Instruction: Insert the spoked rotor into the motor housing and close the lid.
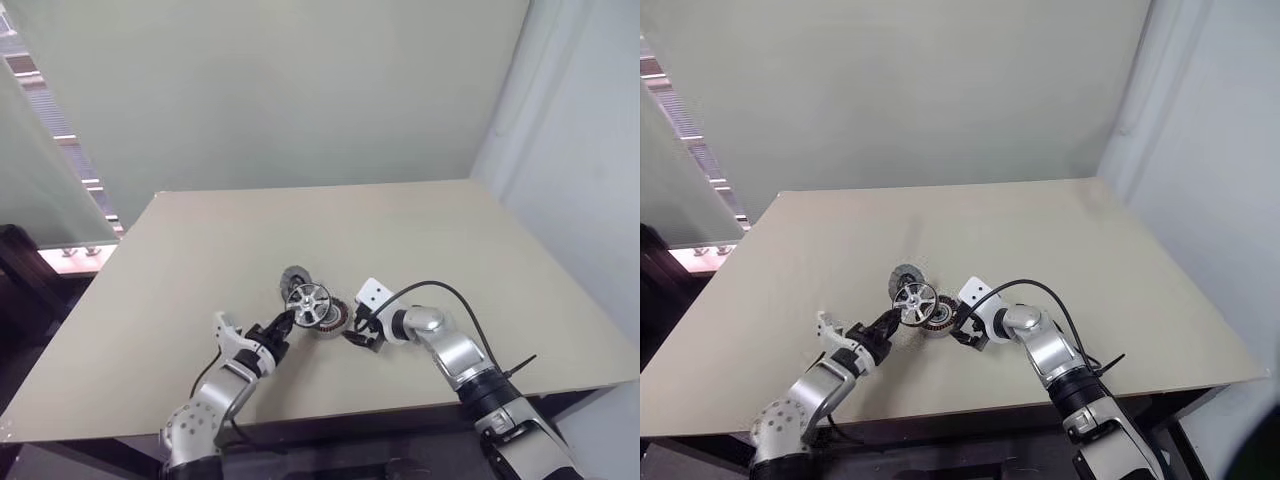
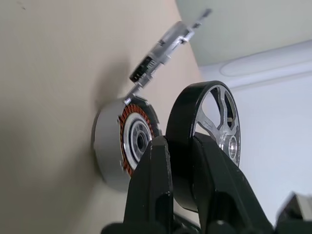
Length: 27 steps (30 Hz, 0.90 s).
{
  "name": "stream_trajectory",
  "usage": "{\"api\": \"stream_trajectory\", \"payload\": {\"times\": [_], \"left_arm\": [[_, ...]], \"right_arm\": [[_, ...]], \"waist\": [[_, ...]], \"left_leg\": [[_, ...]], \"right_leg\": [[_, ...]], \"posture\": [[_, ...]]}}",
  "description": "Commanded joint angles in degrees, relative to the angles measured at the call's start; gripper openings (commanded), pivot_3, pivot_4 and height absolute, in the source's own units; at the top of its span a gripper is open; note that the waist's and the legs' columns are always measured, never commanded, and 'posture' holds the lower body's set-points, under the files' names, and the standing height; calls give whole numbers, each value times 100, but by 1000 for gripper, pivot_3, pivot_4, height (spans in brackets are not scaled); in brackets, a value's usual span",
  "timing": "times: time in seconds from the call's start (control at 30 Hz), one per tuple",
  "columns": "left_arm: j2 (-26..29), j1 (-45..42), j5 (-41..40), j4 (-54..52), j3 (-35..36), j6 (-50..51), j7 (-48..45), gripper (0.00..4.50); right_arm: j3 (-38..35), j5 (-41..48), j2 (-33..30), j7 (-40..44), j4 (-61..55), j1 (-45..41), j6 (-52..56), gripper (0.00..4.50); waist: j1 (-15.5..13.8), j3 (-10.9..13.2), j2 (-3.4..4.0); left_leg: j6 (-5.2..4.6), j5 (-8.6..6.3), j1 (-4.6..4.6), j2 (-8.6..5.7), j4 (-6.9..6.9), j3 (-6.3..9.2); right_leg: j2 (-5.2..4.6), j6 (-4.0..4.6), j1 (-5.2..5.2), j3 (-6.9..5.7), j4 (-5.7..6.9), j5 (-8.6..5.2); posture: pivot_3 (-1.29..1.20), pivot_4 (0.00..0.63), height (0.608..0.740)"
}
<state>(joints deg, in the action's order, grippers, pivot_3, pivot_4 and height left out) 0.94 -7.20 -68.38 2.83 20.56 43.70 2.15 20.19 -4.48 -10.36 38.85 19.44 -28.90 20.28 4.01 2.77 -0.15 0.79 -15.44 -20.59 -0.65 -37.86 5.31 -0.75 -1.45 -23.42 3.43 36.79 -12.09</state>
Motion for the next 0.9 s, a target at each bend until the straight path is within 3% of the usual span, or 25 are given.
{"api": "stream_trajectory", "payload": {"times": [0.03, 0.27, 0.9], "left_arm": [[-68, -446, 229, 377, -70, -154, -202, 194], [-141, -893, 711, 1123, -57, -184, -279, 194], [-211, -731, 1096, 978, 85, 85, -105, 194]], "right_arm": [[-120, 50, -1, -73, -320, -58, 9, 4500], [-158, 42, -18, -193, -444, -6, 94, 4500], [-219, 61, -23, -341, -477, 37, 137, 4500]], "waist": [[3, 0, 0], [4, 0, 0], [6, 0, -1]], "left_leg": [[0, 0, -1, 0, 0, -1], [-4, -2, -1, -1, 8, 0], [-4, -3, 1, -1, 7, -1]], "right_leg": [[0, 0, 0, 0, 0, 0], [1, -2, -3, 5, -1, 1], [0, -3, -1, 7, -1, 1]], "posture": [[0, 0, 740], [0, 0, 740], [0, 0, 740]]}}
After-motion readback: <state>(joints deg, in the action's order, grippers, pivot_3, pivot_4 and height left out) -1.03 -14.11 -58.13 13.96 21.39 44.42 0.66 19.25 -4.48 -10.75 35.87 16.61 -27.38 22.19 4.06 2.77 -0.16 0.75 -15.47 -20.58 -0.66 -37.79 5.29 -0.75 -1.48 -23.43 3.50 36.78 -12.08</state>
